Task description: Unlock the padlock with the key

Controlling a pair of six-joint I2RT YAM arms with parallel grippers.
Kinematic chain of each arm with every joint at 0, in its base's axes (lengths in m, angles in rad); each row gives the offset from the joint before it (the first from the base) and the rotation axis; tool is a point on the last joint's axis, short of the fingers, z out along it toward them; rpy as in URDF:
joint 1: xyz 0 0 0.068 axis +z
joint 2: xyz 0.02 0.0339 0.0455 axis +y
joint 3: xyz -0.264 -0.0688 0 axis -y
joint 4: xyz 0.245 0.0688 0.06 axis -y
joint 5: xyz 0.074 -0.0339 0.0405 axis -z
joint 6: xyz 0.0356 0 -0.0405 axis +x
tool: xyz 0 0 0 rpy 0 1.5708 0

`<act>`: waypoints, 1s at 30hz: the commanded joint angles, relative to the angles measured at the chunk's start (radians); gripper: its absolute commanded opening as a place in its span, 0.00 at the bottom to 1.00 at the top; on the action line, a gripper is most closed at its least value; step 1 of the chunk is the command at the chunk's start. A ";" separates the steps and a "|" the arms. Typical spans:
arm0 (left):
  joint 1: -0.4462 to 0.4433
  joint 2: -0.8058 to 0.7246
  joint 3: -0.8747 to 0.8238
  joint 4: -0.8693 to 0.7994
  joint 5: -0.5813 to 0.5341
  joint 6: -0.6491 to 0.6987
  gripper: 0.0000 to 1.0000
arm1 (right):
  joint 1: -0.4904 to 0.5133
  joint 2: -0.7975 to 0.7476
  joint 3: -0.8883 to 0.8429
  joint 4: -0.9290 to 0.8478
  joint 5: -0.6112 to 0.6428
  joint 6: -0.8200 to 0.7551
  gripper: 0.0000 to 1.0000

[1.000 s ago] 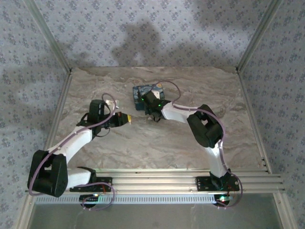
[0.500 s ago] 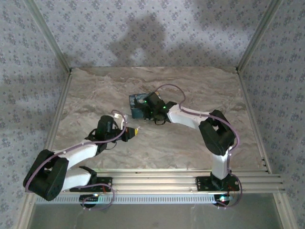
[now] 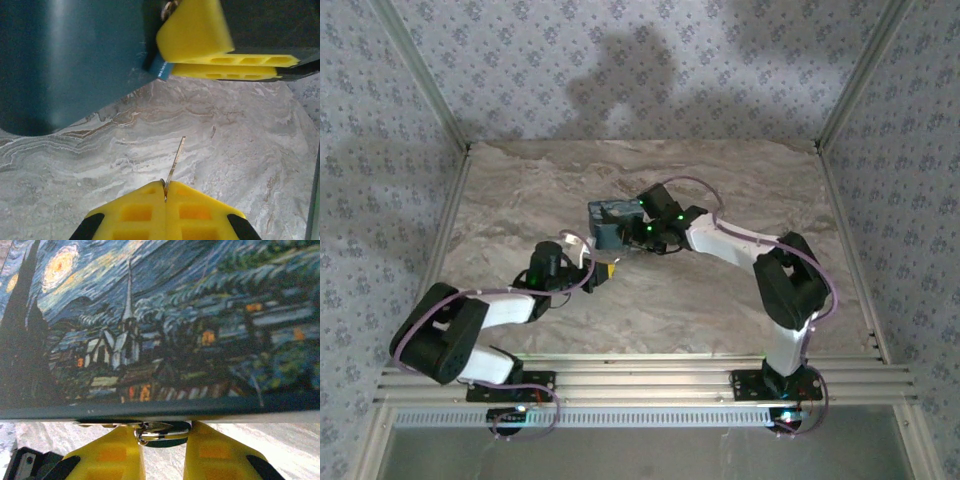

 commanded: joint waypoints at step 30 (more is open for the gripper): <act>0.008 0.195 0.072 0.347 -0.043 0.030 0.00 | -0.048 0.002 0.043 0.049 -0.192 0.108 0.00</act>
